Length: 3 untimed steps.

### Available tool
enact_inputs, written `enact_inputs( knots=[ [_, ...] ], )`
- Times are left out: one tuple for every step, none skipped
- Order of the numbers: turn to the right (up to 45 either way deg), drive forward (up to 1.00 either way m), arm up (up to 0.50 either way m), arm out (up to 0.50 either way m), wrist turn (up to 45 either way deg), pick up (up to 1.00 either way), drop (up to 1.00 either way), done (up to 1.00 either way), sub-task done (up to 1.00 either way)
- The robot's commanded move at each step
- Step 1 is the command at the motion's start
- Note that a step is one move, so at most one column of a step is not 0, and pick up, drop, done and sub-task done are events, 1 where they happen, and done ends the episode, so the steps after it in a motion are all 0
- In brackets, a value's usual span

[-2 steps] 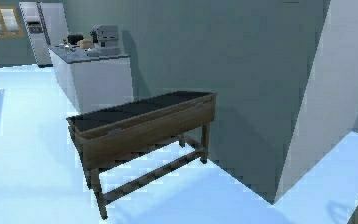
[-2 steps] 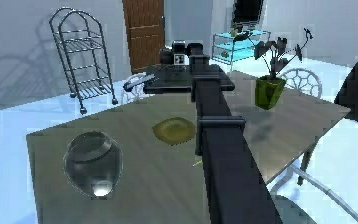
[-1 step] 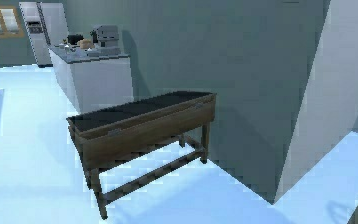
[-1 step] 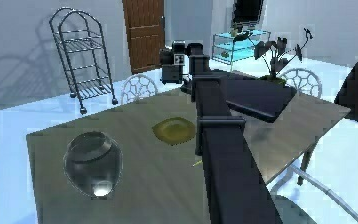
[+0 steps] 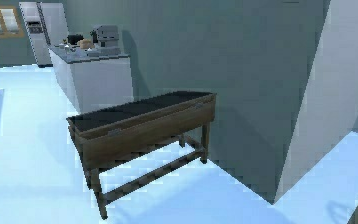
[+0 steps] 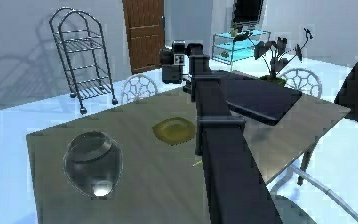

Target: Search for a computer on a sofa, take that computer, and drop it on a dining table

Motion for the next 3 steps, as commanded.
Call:
enact_inputs(
  knots=[
    [0.0,0.0,-0.32,0.0,0.0,0.0,0.0,0.0,0.0],
    [0.0,0.0,0.0,0.0,0.0,0.0,1.0,0.0,0.0],
    [0.0,0.0,0.0,-0.1,0.0,0.0,0.0,0.0,0.0]
  ],
)
